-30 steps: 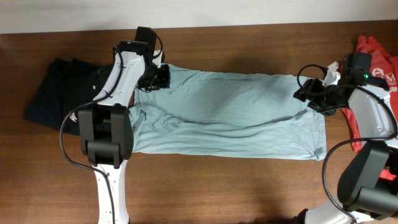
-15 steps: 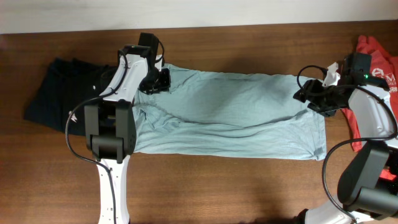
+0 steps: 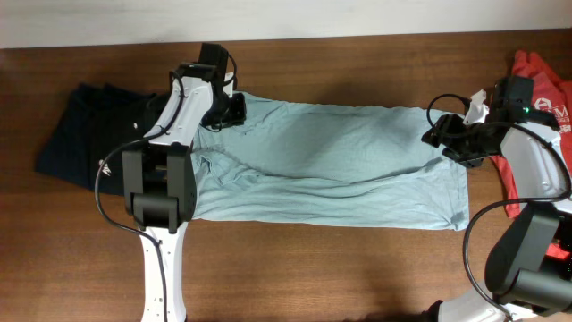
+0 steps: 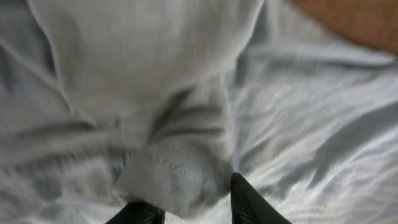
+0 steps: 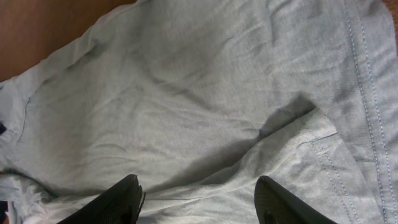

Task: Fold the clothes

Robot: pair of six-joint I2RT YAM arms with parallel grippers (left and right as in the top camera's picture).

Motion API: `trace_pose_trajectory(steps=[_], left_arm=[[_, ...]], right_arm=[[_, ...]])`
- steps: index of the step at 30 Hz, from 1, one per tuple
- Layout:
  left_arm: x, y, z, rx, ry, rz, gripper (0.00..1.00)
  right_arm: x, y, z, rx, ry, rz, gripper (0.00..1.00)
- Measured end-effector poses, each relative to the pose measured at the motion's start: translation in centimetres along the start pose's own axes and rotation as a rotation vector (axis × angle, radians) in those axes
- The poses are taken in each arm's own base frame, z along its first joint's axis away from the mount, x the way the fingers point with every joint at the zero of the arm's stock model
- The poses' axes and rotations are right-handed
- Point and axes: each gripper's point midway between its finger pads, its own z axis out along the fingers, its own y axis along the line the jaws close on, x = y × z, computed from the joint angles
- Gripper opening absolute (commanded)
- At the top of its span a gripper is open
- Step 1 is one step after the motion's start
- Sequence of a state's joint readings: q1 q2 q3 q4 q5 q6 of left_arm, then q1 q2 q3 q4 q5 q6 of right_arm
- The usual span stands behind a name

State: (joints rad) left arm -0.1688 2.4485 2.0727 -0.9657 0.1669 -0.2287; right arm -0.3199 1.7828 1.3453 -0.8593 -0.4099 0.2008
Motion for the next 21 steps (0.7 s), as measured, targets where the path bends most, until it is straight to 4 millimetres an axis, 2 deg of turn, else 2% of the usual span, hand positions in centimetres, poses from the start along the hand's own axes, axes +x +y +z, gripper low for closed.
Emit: trace_pose_trajectory(steps=[2, 5, 10, 16, 21], left_arm=[[-0.3, 0.0, -0.1, 0.002, -0.012, -0.001, 0.28], [-0.3, 0.1, -0.1, 0.002, -0.011, -0.006, 0.11], [-0.3, 0.1, -0.1, 0.001, -0.01, -0.002, 0.01], [-0.9, -0.3, -1.3, 0.003, -0.009, -0.001, 0.0], [-2.3, -1.3, -5.0, 0.009, -0.036, 0.003, 0.01]], right_arm=[[0.0, 0.0, 0.0, 0.0, 0.0, 0.001, 0.63], [0.0, 0.0, 0.0, 0.0, 0.0, 0.001, 0.64], [0.0, 0.0, 0.0, 0.0, 0.0, 0.001, 0.63], [-0.1, -0.6, 0.0, 0.037, -0.008, 0.0, 0.63], [-0.3, -1.7, -0.2, 0.078, -0.018, 0.049, 0.63]])
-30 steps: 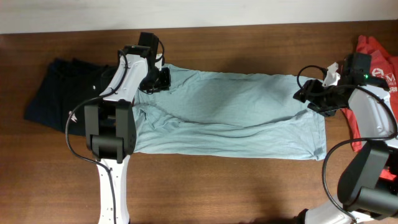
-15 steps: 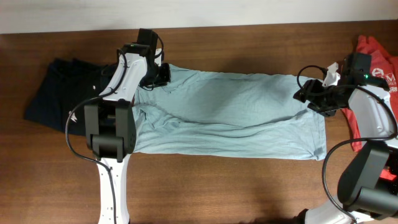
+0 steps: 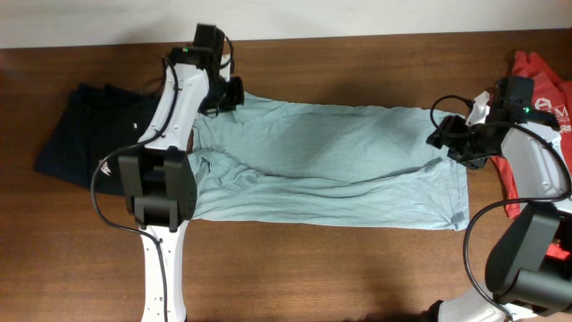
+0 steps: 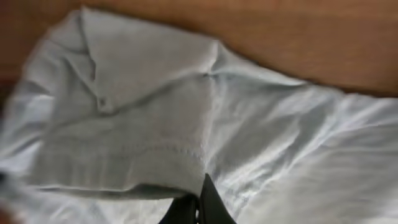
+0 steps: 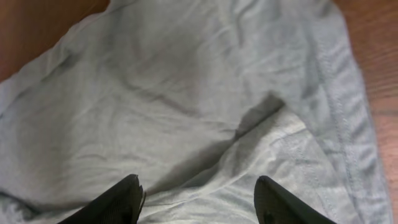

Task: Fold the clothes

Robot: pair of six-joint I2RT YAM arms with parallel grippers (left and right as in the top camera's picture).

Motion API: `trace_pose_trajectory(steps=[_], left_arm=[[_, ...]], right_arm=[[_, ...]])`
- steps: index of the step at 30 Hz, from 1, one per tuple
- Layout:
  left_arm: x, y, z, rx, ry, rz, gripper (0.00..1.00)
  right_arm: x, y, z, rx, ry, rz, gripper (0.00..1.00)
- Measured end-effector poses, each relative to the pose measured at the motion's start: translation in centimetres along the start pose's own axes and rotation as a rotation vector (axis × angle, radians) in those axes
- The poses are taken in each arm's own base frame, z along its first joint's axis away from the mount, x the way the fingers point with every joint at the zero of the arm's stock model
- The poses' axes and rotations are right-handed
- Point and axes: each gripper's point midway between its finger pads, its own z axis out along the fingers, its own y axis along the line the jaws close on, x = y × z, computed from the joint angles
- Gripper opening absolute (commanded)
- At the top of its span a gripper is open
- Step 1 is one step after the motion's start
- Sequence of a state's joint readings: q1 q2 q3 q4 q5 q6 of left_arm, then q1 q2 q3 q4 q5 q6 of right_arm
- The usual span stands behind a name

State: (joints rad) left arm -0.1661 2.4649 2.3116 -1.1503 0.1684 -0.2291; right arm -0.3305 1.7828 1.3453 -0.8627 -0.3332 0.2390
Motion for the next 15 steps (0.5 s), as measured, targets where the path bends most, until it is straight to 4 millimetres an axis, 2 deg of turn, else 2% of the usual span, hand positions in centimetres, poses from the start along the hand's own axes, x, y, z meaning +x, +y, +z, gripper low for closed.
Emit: trace_pose_trajectory(steps=[4, 6, 11, 15], left_arm=[[-1.2, -0.9, -3.5, 0.009, -0.038, 0.007, 0.01], [-1.2, -1.1, -4.4, 0.009, -0.04, 0.007, 0.01], [-1.2, -1.3, -5.8, 0.01, -0.043, 0.008, 0.01], [-0.9, -1.2, -5.9, 0.007, -0.03, 0.005, 0.0]], right_arm=[[-1.1, -1.0, -0.3, 0.007, -0.038, 0.046, 0.63], [-2.0, -1.2, -0.5, 0.003, -0.075, 0.052, 0.63], [-5.1, -0.6, -0.6, -0.033, -0.191, 0.057, 0.63], [-7.1, -0.3, 0.3, -0.066, -0.248, 0.062, 0.63]])
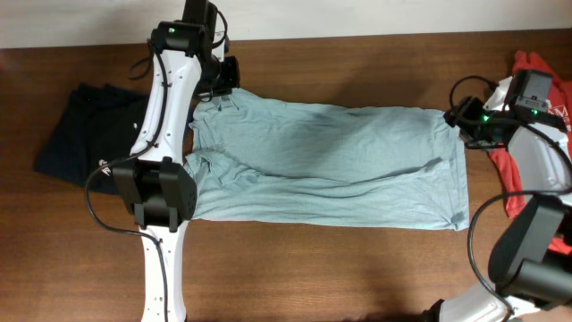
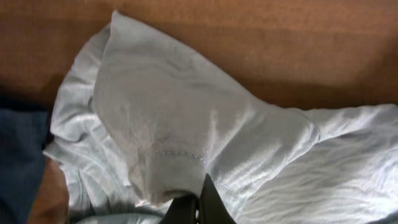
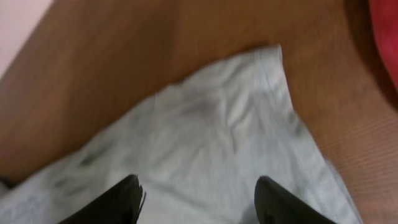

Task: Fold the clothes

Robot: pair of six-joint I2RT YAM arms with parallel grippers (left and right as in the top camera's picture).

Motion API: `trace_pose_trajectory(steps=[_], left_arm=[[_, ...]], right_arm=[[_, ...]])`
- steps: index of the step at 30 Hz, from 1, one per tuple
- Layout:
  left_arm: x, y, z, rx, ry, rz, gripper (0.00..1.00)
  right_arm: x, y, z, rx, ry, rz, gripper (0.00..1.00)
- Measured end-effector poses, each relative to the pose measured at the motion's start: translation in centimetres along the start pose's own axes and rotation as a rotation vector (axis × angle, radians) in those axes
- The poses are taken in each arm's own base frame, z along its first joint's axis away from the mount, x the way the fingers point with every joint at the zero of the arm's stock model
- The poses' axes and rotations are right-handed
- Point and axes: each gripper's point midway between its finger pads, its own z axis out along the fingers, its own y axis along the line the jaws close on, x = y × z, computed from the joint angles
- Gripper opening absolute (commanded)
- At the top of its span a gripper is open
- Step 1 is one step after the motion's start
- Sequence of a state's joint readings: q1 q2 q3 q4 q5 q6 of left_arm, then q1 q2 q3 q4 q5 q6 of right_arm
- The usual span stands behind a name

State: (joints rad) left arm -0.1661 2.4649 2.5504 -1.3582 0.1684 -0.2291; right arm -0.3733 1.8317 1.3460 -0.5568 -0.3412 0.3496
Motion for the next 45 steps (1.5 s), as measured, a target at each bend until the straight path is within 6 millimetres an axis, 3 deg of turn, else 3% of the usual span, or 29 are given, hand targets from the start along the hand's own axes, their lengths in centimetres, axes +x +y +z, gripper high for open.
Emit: trace_pose_trajectory(steps=[6, 12, 21, 27, 32, 37, 45], left_arm=[[1.6, 0.4, -0.1, -0.015, 0.064, -0.011, 0.01], [2.9, 0.6, -0.2, -0.028, 0.116, -0.019, 0.0], [2.9, 1.0, -0.2, -0.048, 0.118, -0.019, 0.0], [2.7, 1.0, -0.2, -0.05, 0.108, -0.014, 0.01], [2.7, 1.0, -0.2, -0.05, 0.108, -0.014, 0.01], [2.7, 1.0, -0.2, -0.051, 0.107, -0.014, 0.01], [2.3, 1.1, -0.3, -0.05, 0.093, -0.013, 0.01]], right_arm=[[-1.8, -0.8, 4.0, -0.027, -0.056, 0.004, 0.63], [-2.1, -2.0, 7.1, -0.033, -0.069, 0.029, 0.63], [-3.4, -4.6, 7.6, -0.01, -0.104, 0.103, 0.63], [-3.0, -5.5, 8.7, -0.001, -0.091, 0.116, 0.62], [-3.3, -5.4, 9.6, -0.016, -0.099, 0.115, 0.4], [-2.6, -4.6, 10.3, -0.036, -0.078, 0.105, 0.06], [-1.3, -4.2, 10.2, -0.061, -0.004, 0.078, 0.04]])
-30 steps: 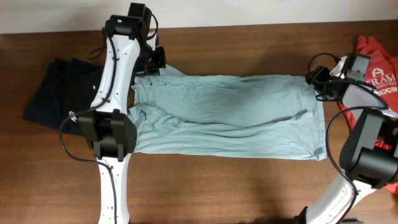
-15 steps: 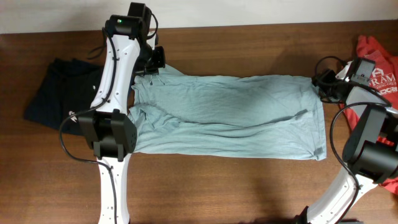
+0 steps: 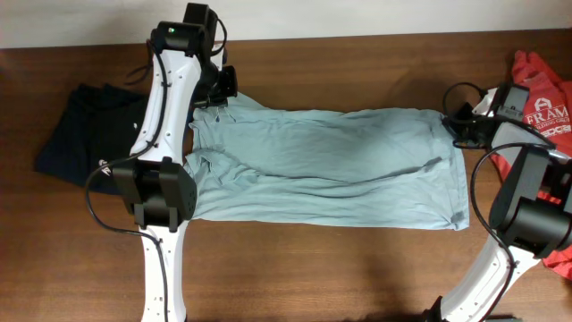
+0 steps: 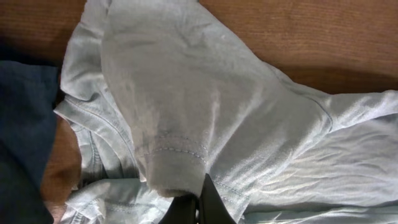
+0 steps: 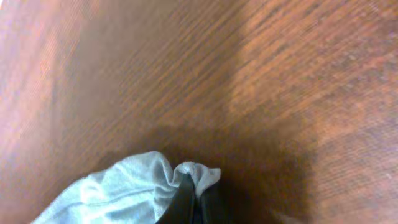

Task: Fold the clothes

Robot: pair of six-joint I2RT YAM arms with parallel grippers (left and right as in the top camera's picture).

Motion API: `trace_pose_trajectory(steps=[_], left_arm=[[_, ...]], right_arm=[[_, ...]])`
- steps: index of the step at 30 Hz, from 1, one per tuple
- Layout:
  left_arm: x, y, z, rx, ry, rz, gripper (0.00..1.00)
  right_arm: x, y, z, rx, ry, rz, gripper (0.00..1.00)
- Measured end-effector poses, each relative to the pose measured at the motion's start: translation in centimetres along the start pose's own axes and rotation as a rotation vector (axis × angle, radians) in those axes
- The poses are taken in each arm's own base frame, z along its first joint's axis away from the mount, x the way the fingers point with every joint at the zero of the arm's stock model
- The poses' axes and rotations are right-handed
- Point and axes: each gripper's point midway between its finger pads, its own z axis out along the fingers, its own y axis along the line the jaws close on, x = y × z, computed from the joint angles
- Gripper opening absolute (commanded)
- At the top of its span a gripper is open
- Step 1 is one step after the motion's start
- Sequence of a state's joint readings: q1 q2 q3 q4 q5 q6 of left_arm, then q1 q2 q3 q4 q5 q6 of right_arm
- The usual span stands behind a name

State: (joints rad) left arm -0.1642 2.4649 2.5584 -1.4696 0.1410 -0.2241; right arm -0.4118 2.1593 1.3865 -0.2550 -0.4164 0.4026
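A light blue-green shirt (image 3: 331, 165) lies spread lengthwise across the wooden table. My left gripper (image 3: 223, 88) is at its upper left corner, shut on a bunched sleeve end (image 4: 180, 168) that drapes away from the fingers. My right gripper (image 3: 458, 125) is at the upper right corner, shut on a pinch of the hem (image 5: 193, 174), with bare wood beyond it.
A dark navy garment (image 3: 85, 130) lies at the left, just beside the shirt's collar end. A red printed garment (image 3: 541, 98) lies at the right edge behind the right arm. The table's far edge (image 3: 357, 38) meets a white wall.
My right gripper was open above the shirt's upper right corner; now it is shut on that corner. My left gripper still holds the sleeve end, shifted slightly, and the shirt's top edge lies straighter.
At first both grippers were open over the shirt, left at the sleeve end and right over the hem. The left one then shut on the sleeve end and moved up-left. The right one stayed open, moved to the upper right corner, and is now shut on it.
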Motion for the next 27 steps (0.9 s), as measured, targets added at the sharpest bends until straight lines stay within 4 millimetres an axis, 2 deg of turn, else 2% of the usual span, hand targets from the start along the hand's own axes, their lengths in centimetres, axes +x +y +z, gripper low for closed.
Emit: trace_pose_trajectory(steps=[3, 6, 11, 14, 17, 22, 27], left_arm=[[-0.4, 0.0, -0.7, 0.004, -0.022, 0.01, 0.0], [-0.6, -0.2, -1.8, 0.008, -0.042, 0.025, 0.01], [0.3, -0.2, -4.6, -0.003, -0.054, 0.053, 0.01], [1.0, -0.1, -5.6, -0.011, -0.044, 0.058, 0.01], [2.0, 0.1, -5.9, -0.018, -0.011, 0.065, 0.01], [3.5, 0.8, -6.0, -0.05, 0.05, 0.076, 0.0], [3.5, 1.1, -6.0, -0.066, 0.053, 0.094, 0.01]], right_arm=[[0.1, 0.4, -0.9, 0.007, 0.027, -0.037, 0.04], [-0.4, 1.7, -2.6, -0.006, 0.051, -0.094, 0.04], [-1.9, 4.3, -6.0, -0.031, 0.054, -0.198, 0.04], [-2.2, 5.0, -7.2, -0.025, 0.064, -0.223, 0.04], [-1.5, 4.3, -7.9, 0.029, 0.11, -0.218, 0.04], [0.1, 1.6, -8.7, 0.173, 0.177, -0.185, 0.04], [0.6, 0.5, -9.0, 0.234, 0.2, -0.172, 0.04]])
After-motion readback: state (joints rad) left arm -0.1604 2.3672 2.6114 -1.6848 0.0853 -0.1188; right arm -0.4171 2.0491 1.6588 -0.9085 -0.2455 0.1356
